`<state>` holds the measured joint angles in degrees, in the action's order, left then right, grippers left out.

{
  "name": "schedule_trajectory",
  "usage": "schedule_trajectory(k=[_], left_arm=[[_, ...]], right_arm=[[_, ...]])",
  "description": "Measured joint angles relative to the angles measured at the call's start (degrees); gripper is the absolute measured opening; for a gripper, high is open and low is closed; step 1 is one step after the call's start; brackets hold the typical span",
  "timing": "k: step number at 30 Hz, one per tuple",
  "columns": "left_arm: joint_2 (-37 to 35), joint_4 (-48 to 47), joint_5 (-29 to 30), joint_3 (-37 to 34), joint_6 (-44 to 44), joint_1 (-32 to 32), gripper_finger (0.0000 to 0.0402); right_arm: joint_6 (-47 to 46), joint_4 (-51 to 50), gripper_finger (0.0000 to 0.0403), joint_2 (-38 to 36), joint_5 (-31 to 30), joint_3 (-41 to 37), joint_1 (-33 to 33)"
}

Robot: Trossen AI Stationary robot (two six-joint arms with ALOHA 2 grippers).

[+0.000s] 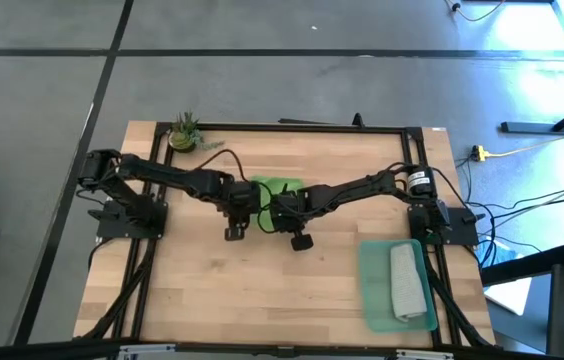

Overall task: Roll microfiber towels into tight, uniform cylinder then place into a basket
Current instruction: Roll the green microfiber towel

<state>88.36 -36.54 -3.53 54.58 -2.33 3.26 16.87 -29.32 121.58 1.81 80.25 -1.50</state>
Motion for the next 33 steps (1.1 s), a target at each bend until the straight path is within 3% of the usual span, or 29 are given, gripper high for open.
schedule_trajectory(k=[5, 11, 23, 33], left_arm=[[-0.02, -4.80, -5.63, 0.12, -1.01, 0.14, 0.0000], [-0.02, -2.91, -1.79, 0.12, -2.63, 0.84, 0.0000], [1.06, 1.63, -0.43, 0.01, -3.54, 6.68, 0.0000], [10.17, 4.53, 1.67, 0.10, -3.54, 9.32, 0.0000]], right_arm=[[0.10, 0.39, 0.0004, 0.00, 0.02, 0.00, 0.30], [0.24, 1.27, 0.0004, 0.00, 0.24, -0.02, 0.51], [0.32, 1.75, 0.0004, 0.04, 0.88, 0.00, 0.50], [1.24, 2.01, 0.0003, 0.11, 1.28, 0.02, 0.55]])
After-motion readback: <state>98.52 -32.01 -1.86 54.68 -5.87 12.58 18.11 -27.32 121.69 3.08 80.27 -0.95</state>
